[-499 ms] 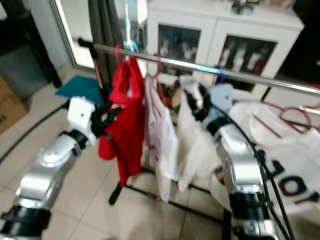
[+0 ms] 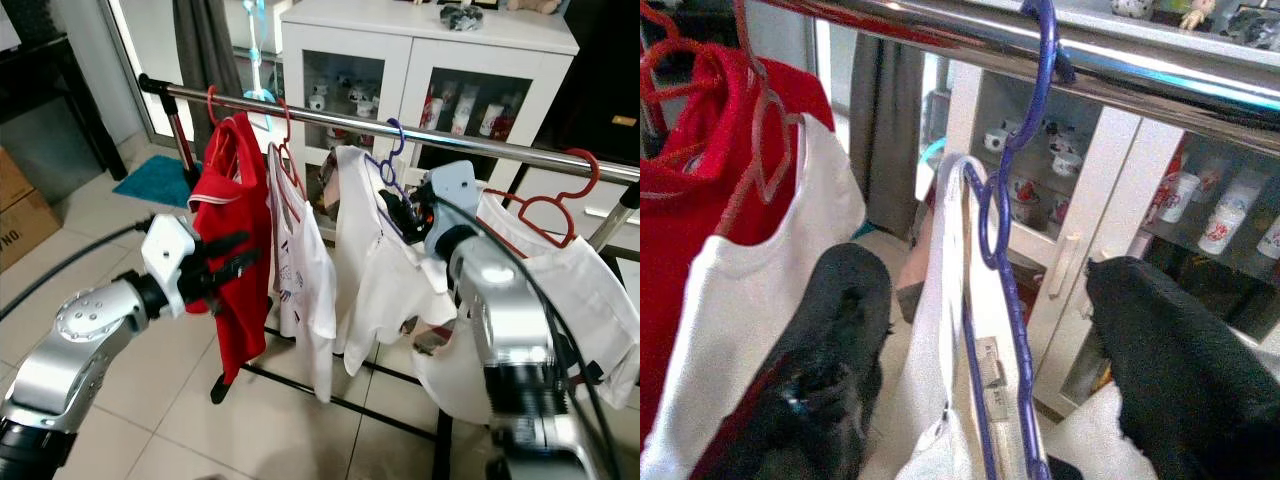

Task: Hang hanger

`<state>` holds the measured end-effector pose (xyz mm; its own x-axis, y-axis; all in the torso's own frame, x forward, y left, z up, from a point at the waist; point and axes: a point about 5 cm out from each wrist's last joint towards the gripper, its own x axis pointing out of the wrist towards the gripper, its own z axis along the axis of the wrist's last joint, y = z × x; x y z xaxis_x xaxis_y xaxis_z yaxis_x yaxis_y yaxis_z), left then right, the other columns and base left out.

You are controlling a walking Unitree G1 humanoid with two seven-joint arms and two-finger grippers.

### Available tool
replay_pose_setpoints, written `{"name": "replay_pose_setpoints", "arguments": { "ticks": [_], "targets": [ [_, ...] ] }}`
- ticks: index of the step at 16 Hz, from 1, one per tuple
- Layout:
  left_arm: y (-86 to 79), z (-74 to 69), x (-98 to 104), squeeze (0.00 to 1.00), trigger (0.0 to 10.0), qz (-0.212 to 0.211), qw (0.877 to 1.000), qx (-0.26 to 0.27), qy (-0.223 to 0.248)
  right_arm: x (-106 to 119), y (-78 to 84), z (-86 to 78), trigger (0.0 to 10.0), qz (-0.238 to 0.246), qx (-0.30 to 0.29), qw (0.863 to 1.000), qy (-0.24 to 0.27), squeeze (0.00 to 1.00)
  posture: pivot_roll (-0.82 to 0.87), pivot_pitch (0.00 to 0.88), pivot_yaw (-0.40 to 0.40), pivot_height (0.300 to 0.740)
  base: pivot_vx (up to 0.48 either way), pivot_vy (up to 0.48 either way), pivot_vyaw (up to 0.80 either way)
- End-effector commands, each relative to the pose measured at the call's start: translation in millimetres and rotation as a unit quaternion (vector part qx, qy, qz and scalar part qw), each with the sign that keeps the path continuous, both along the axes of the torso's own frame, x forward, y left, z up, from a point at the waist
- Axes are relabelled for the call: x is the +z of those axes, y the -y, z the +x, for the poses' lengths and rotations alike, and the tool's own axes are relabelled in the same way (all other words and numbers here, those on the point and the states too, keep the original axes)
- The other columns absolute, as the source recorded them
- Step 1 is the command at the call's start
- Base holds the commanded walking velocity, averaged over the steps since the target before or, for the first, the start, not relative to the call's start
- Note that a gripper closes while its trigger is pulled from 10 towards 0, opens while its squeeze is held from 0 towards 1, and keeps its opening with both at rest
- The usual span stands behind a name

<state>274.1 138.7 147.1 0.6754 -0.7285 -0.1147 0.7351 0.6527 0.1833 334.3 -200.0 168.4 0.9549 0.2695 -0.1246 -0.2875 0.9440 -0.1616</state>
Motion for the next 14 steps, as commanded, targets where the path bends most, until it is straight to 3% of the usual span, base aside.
{"name": "replay_pose_setpoints", "arguments": {
  "ticks": [1,2,6,9,14],
  "targets": [
    [3.0,-2.7,2.4,0.0,10.0,0.007,1.0,-0.025,-0.001,4.4,-0.7,6.7,10.0,-0.012,0.003,1.0,-0.002,1.0,-0.03,0.0,0.026,0.74,0.0,0.0,0.0],
    [3.6,-4.6,1.9,0.0,10.0,0.01,0.999,-0.037,-0.004,10.5,2.3,15.1,10.0,-0.023,0.006,1.0,-0.004,0.0,-0.03,0.0,0.025,0.74,0.0,0.0,0.0],
    [5.0,-5.4,1.4,0.0,10.0,0.011,0.999,-0.048,-0.008,15.4,5.6,32.4,10.0,-0.031,0.03,0.999,-0.027,0.0,-0.03,0.0,0.024,0.74,0.0,0.0,0.0],
    [5.5,-4.8,1.2,0.0,10.0,0.013,0.998,-0.055,-0.011,10.0,-1.5,47.4,10.0,0.003,0.07,0.996,-0.056,0.0,-0.03,0.0,0.028,0.74,0.0,0.0,0.0],
    [4.6,-4.7,1.7,0.0,10.0,0.015,0.998,-0.056,-0.009,2.3,-12.2,58.1,10.0,-0.004,0.074,0.994,-0.083,0.0,-0.02,0.0,0.024,0.74,0.0,0.0,0.0]
  ]
}}
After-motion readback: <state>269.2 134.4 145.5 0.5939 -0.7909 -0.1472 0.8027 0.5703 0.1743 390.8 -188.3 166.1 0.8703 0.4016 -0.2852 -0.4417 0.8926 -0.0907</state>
